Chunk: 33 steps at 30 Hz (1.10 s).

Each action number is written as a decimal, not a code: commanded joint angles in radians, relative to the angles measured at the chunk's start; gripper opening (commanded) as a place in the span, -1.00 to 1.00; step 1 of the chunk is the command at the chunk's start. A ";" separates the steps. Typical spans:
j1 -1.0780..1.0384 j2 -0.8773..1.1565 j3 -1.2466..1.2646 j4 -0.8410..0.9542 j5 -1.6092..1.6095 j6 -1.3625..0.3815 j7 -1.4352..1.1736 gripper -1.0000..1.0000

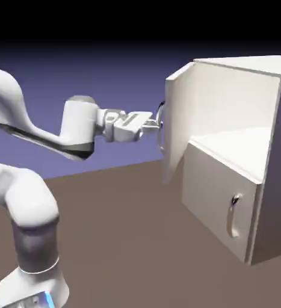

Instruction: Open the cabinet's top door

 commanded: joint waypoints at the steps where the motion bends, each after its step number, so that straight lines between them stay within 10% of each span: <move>1: 0.009 0.004 0.030 0.007 0.047 -0.037 -0.010 -1.00; 20: -0.219 0.393 0.699 0.494 0.578 -0.816 0.035 -1.00; 33: -0.661 0.491 1.165 0.766 0.670 -1.052 0.077 -1.00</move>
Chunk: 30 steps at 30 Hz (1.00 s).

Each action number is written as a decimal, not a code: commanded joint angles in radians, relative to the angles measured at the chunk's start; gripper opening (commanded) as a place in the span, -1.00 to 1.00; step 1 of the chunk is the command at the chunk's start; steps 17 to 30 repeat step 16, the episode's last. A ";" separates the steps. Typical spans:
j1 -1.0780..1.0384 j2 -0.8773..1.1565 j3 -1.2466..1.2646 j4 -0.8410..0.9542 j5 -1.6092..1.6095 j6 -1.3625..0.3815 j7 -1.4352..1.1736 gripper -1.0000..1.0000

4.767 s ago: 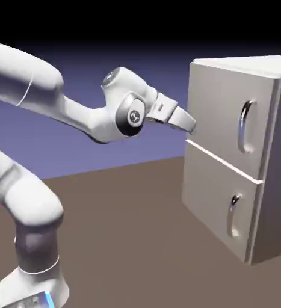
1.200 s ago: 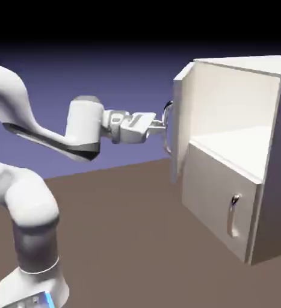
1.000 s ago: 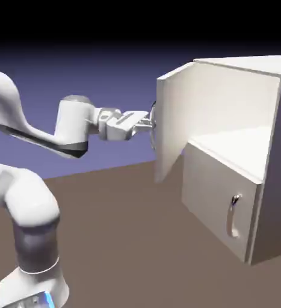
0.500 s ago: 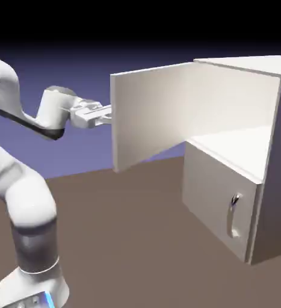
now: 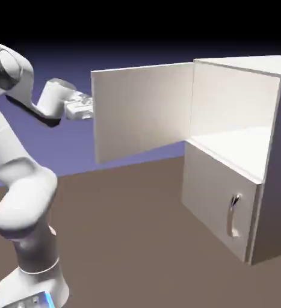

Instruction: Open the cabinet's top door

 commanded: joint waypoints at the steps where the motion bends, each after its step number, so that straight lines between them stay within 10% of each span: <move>1: -0.037 0.000 0.037 0.019 0.007 -0.014 0.000 -1.00; 16: -0.580 -0.073 0.548 0.351 0.083 -0.231 0.000 -1.00; 30: -0.580 -0.073 0.548 0.351 0.083 -0.231 0.000 -1.00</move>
